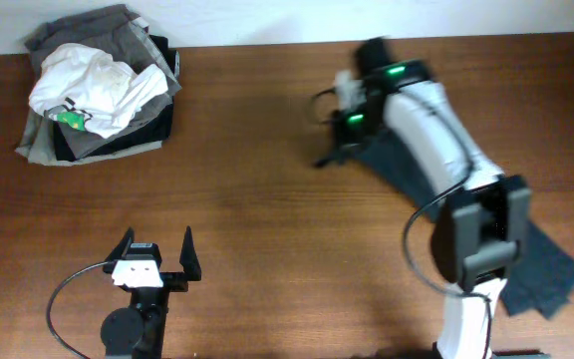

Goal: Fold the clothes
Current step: 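Reach the right gripper to the dark green shirt and grasp it, then drag the shirt with the right gripper toward the table center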

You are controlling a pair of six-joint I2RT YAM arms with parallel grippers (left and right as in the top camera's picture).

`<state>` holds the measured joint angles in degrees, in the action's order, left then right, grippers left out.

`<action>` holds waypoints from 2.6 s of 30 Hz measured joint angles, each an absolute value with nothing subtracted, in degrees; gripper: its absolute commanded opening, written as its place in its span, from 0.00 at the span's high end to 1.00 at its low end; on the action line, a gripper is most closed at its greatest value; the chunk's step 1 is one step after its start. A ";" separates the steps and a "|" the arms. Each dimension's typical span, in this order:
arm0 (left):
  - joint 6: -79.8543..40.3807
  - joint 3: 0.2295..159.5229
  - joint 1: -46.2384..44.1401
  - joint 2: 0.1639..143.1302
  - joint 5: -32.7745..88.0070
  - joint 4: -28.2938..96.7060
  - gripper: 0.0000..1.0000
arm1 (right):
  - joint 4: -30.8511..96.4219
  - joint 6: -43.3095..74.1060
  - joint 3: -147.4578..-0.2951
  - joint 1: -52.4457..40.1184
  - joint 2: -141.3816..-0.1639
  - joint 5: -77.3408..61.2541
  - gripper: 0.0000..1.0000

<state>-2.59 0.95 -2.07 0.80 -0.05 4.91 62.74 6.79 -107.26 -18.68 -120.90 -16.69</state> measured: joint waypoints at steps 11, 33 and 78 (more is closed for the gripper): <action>-2.59 0.95 -2.07 0.80 -0.05 4.93 0.01 | 63.13 14.26 -111.26 -38.59 -120.90 -17.39 0.12; -2.59 0.95 -2.07 0.80 -0.05 4.93 0.01 | 75.09 6.28 -111.68 -18.83 -120.27 -10.15 0.23; -2.59 0.95 -2.07 0.80 -0.05 4.91 0.01 | 53.21 22.74 -88.95 -24.64 -121.16 -11.75 0.50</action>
<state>-2.59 0.95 -2.07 0.80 -0.05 4.91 53.21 22.74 -88.95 -24.64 -121.16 -11.75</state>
